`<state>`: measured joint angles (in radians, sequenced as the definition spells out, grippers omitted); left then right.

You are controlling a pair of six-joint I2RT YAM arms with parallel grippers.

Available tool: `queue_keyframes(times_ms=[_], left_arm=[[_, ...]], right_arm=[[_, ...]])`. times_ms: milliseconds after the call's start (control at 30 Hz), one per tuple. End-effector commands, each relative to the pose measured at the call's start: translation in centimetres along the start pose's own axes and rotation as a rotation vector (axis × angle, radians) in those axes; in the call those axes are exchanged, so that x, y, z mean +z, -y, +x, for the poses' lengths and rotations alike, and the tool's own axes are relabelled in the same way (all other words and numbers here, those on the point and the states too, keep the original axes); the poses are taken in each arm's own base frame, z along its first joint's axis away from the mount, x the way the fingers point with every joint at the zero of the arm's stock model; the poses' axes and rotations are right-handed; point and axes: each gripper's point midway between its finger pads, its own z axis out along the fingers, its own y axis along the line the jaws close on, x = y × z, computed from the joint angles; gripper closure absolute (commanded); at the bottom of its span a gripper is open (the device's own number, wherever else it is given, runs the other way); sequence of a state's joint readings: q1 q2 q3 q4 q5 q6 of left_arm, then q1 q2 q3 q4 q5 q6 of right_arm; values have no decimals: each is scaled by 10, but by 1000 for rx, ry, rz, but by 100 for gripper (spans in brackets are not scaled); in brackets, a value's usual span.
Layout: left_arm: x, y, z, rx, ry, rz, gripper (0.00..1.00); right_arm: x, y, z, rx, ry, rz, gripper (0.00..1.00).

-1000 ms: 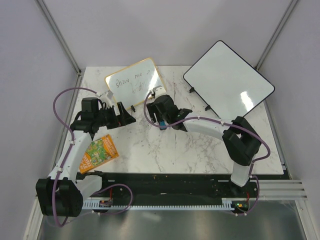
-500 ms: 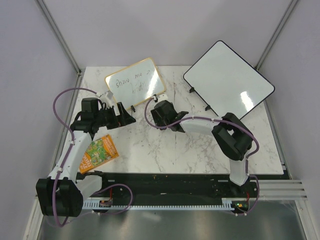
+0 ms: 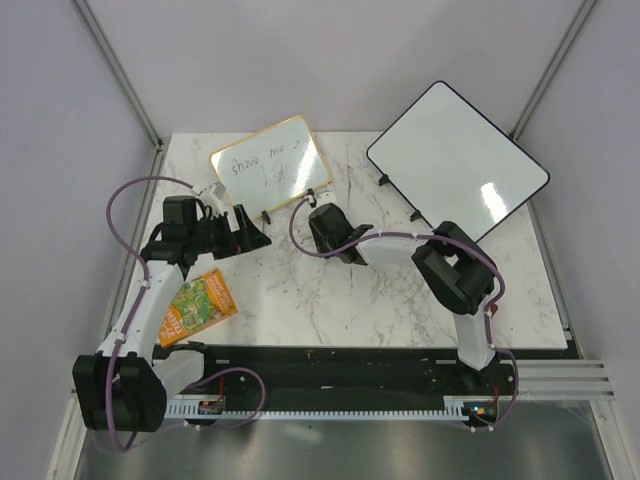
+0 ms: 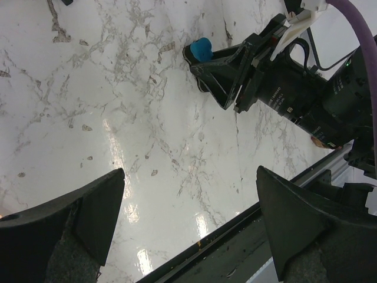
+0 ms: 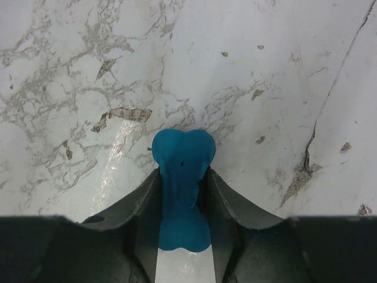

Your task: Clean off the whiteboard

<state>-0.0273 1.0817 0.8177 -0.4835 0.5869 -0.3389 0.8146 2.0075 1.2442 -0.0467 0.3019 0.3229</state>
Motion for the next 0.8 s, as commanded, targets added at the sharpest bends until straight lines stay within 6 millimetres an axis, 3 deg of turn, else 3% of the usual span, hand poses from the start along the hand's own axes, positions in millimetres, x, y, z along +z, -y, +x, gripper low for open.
queue_keyframes(times_ms=[0, 133, 167, 333, 400, 433, 500, 600, 667, 767], left_arm=[[1, 2, -4, 33, 7, 30, 1], [1, -3, -11, 32, 23, -2, 2], [1, -4, -14, 28, 32, -17, 3], [-11, -9, -55, 1, 188, -130, 4], [-18, -5, -86, -24, 279, -166, 3], [-18, -4, -103, -36, 316, -174, 1], [-11, -12, -121, -79, 348, -209, 1], [-7, -9, -153, -66, 405, -190, 1], [-3, -29, -176, -106, 438, -208, 1], [5, -53, -196, -167, 455, -217, 1]], right_arm=[[11, 0, 12, 7, -34, -1, 66], [10, 3, 10, 20, -26, 0, 95], [9, 4, 7, 27, -15, -3, 97], [-3, 13, -4, 72, 30, -31, 100], [-8, 15, -13, 101, 55, -59, 100], [-13, 16, -24, 118, 84, -76, 100], [-17, 17, -33, 131, 102, -106, 100], [-28, 18, -55, 121, 156, -135, 100], [-35, 17, -73, 111, 200, -149, 100], [-42, 16, -99, 111, 252, -175, 100]])
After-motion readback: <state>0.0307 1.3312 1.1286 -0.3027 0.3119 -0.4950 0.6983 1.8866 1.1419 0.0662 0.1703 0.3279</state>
